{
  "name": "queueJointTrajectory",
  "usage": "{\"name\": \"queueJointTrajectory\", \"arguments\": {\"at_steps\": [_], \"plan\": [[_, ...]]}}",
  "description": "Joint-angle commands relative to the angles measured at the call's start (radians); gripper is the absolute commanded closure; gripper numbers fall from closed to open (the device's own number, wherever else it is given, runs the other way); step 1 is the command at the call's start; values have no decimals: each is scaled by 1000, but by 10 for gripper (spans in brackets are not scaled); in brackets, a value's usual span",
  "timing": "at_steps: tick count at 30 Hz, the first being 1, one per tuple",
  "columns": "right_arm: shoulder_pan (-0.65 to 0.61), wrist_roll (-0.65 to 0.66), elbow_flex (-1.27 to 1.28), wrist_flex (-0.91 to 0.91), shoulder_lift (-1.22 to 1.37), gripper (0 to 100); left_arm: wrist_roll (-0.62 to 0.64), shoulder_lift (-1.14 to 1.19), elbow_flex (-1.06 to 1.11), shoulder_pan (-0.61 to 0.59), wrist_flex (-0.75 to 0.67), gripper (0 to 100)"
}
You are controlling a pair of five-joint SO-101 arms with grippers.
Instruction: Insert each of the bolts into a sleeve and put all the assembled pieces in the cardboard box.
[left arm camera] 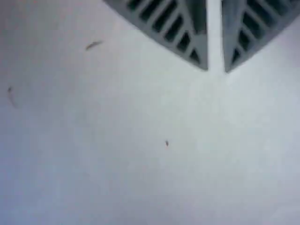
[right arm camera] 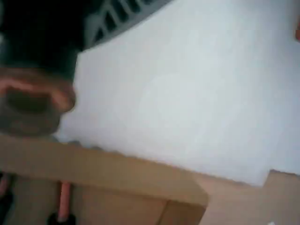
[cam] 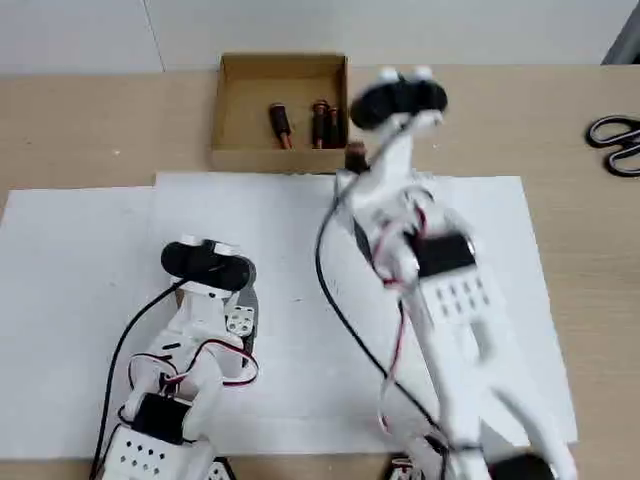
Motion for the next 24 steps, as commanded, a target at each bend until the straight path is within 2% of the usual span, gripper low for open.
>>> {"name": "queueJointTrajectory", "arguments": {"at_steps": [1, 7, 13, 20, 24], "plan": [[15, -8, -264, -36, 214, 995, -6, -9, 7, -8, -44, 994], [15, 11, -677, -36, 601, 995, -3, -9, 12, -8, -51, 994], [13, 190, -1068, -36, 947, 993, -2, -9, 12, -8, -51, 994], [10, 316, -1432, -35, 1268, 991, -2, -9, 12, -9, -46, 994], [13, 382, -1576, -19, 1403, 990, -2, -9, 12, -49, -49, 994]]}}
